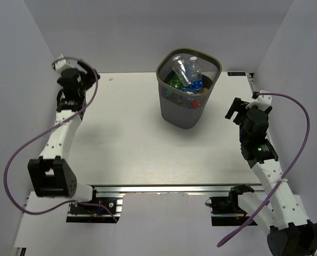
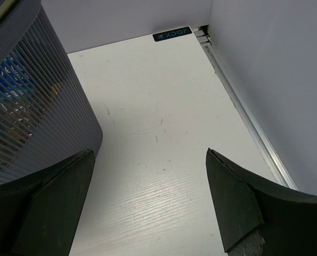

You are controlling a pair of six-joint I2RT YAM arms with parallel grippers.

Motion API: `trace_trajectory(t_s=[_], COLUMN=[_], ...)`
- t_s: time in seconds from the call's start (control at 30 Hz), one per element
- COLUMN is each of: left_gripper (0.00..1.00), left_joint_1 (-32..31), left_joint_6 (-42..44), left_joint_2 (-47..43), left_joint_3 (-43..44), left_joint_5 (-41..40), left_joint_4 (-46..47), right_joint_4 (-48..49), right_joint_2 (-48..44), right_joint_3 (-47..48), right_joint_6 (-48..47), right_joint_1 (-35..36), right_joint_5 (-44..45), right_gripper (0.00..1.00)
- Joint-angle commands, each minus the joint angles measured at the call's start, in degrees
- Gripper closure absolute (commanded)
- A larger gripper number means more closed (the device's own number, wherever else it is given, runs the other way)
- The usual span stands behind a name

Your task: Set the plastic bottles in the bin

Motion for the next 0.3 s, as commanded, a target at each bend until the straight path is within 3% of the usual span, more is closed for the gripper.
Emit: trace_trajectory(t_s=[0.0, 0.1, 0.27], left_gripper=[0.02, 0.02, 0.02], left_joint_1=[-2.9, -2.8, -2.8], left_joint_6=[-5.3, -8.2, -5.3], left_joint_2=[-10.4, -14.0, -14.3], left_joint_3=[-14.1, -20.9, -20.4], left_joint_5=[-19.0, -23.6, -26.1], left_joint_4=[-3.5, -5.2, -7.6], right_joint_4=[3.4, 2.7, 6.4], right_joint_2=[0.0, 0.7, 0.5], right_joint_3=[-1.8, -3.5, -6.0], right_joint_6=[2.4, 4.1, 5.4], right_joint_1=[-0.4, -0.4, -0.4], right_joint_5=[3.5, -0.5, -3.1], right_gripper=[0.11, 0.11, 0.1])
